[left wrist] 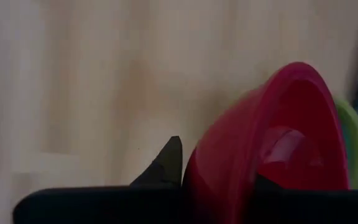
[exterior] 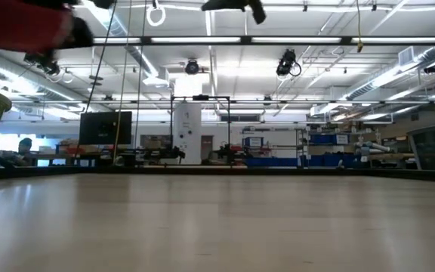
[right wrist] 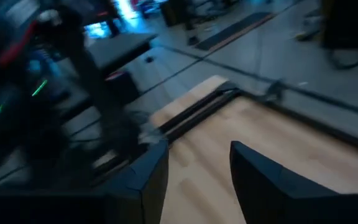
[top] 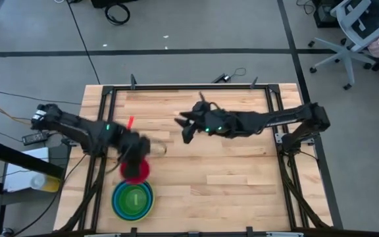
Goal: Nest bowls inside each other
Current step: Stack the red bowl on top of the green bowl, then return to Home Position
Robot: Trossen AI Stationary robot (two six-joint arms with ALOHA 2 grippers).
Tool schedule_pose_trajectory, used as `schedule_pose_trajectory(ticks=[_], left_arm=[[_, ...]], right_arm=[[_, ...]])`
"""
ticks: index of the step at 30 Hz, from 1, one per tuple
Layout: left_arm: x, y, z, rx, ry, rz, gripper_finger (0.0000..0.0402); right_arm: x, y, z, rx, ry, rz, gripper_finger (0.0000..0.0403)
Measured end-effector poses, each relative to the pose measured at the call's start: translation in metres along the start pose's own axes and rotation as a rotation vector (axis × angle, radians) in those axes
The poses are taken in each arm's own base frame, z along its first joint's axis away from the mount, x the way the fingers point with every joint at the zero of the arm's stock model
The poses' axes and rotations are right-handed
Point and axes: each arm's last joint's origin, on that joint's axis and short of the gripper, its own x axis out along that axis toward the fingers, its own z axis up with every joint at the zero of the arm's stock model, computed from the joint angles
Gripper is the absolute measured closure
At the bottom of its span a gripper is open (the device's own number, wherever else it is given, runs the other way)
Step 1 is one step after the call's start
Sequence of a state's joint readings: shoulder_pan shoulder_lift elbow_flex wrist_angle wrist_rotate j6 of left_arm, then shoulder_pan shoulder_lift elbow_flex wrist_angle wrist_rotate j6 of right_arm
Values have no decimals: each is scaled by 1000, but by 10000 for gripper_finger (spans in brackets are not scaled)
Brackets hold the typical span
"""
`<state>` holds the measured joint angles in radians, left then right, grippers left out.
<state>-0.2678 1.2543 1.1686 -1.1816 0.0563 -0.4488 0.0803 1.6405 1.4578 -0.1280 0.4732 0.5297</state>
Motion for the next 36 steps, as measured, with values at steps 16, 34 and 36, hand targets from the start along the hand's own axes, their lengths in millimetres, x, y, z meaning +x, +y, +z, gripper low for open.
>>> schedule_pose_trajectory(ticks=[16,34,36], left_arm=[[74,-70,-69,-21,-64,-80,274],[12,-52,-31,-21,-249,121,167],[-8,-49,-19,-16,-383,156,180]], right_arm=[[-11,-24,9,31,69,-128,227],[-23,-20,-4,68,245,-71,235],[-25,-12,2,27,240,69,251]])
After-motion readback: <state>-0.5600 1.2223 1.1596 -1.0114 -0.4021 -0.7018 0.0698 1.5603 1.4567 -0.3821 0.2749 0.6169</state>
